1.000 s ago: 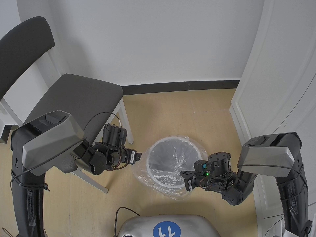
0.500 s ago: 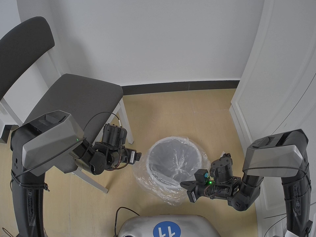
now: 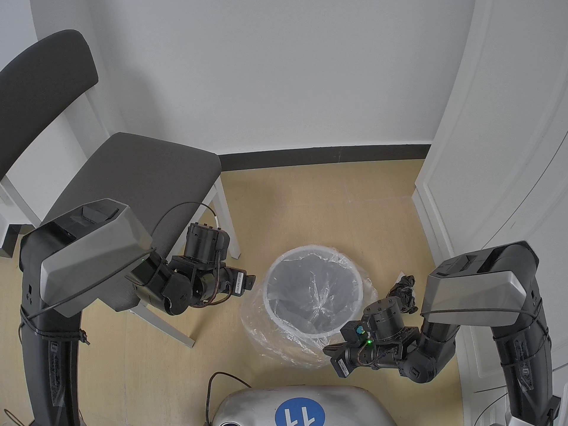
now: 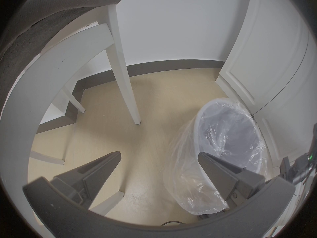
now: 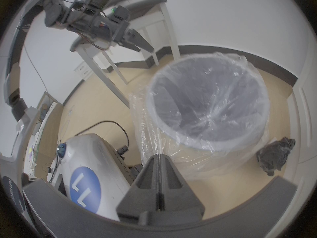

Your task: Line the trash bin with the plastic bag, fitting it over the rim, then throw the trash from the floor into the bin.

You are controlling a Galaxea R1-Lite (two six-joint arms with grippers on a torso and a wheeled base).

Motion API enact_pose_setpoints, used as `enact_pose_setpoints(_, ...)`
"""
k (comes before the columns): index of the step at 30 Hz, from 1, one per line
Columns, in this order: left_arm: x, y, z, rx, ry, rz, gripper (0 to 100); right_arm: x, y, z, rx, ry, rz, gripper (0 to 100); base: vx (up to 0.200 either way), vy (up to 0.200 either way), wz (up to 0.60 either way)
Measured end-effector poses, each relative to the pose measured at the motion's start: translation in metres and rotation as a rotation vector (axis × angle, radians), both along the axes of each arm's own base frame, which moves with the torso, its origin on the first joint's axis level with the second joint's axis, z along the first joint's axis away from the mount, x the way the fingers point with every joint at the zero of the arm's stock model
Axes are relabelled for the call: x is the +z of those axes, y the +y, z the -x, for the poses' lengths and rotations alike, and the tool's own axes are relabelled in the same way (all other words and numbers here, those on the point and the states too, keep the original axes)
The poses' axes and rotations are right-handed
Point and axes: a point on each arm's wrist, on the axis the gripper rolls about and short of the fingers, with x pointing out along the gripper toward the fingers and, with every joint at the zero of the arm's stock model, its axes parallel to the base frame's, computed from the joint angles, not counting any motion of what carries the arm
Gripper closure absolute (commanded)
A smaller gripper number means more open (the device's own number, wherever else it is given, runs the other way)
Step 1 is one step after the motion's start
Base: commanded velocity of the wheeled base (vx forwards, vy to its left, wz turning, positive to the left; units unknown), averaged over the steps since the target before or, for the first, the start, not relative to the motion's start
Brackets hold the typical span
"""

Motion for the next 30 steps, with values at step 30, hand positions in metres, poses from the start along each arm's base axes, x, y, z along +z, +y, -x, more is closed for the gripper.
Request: enact_pose_setpoints(30, 0.003, -0.002, -0.002, 0.004, -0.031, 0.016, 0, 0.005, -0.013, -0.070, -0.303, -0.110, 0.095, 100, 0.000, 0.000, 0.00)
